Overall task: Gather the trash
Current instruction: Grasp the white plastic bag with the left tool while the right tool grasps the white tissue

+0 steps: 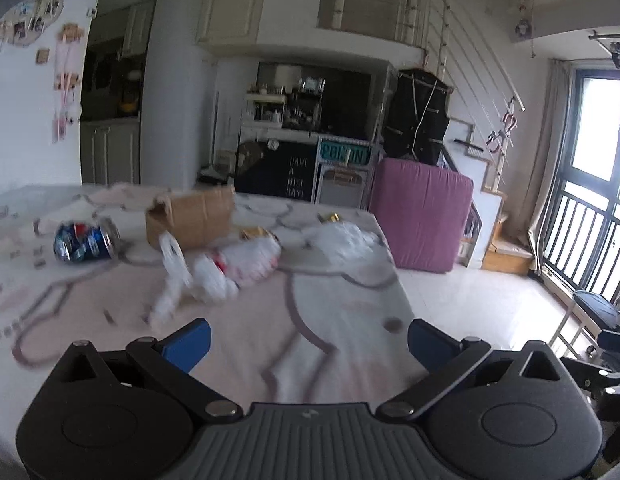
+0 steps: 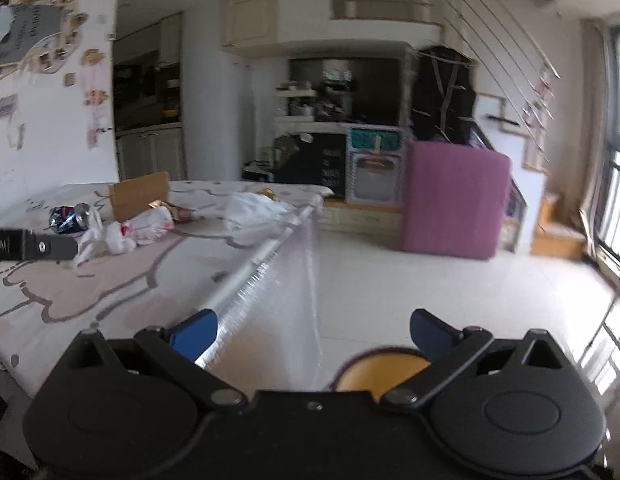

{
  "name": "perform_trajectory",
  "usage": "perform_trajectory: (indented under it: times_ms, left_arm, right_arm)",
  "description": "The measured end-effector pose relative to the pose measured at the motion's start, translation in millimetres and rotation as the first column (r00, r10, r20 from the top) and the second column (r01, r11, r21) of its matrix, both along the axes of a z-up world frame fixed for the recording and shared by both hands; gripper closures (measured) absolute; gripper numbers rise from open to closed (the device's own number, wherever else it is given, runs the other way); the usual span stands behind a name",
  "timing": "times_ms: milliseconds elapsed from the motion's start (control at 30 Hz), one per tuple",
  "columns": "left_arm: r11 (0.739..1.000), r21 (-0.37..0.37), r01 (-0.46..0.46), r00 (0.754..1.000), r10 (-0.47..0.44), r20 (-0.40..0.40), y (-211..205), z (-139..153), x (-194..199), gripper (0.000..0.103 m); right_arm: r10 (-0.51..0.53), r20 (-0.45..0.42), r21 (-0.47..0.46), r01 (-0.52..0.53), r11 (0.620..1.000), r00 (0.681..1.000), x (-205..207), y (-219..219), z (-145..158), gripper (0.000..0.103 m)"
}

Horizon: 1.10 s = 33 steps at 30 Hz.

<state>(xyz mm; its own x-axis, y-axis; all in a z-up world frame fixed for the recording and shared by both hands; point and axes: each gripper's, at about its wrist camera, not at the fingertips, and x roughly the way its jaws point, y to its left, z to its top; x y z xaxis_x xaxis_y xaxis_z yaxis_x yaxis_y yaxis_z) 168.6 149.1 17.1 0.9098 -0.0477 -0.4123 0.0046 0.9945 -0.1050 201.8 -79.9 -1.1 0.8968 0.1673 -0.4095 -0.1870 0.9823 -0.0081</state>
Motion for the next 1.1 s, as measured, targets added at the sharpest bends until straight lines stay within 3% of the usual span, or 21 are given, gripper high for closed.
perform_trajectory:
  times_ms: [267, 400, 467, 600, 700, 767, 967, 1100]
  left_arm:
    - [0.989, 0.063, 0.132, 0.991, -0.13, -0.025, 54, -6, 54, 0.0]
    - [0.966, 0.189, 0.178, 0.983, -0.169, -0.066, 61, -17, 77, 0.0]
    - [0.963, 0.201, 0.18, 0.983, -0.166, -0.083, 69, -22, 89, 0.001]
    - [0.971, 0.16, 0.178, 0.979, -0.158, -0.13, 93, -34, 114, 0.002]
    - [0.982, 0.075, 0.172, 0.974, -0.158, -0.16, 107, -43, 128, 0.004]
    - [0.988, 0.031, 0.154, 0.974, -0.147, -0.17, 110, -49, 134, 0.005]
    - [1.0, -0.018, -0.02, 0.973, 0.015, -0.23, 105, -62, 142, 0.007]
    - [0.996, -0.065, -0.065, 0.972, 0.049, -0.229, 97, -66, 143, 0.007]
  right_arm:
    - [0.097, 0.055, -0.041, -0.094, 0.995, 0.994, 57, 44, 3, 0.0]
    - [0.126, 0.041, -0.046, -0.124, 0.991, 0.991, 92, 58, 4, 0.0]
    - [0.141, 0.033, -0.053, -0.139, 0.989, 0.99, 109, 61, 4, 0.0]
    - [0.176, 0.004, -0.054, -0.176, 0.983, 0.984, 143, 66, 2, 0.0]
    - [0.198, 0.006, -0.042, -0.198, 0.979, 0.98, 172, 67, 0, 0.0]
    - [0.2, -0.002, -0.052, -0.2, 0.978, 0.98, 193, 70, -4, 0.007]
    - [0.253, -0.03, -0.049, -0.255, 0.966, 0.967, 257, 87, -14, 0.011]
    - [0.29, -0.044, -0.081, -0.293, 0.953, 0.956, 294, 107, -23, 0.011]
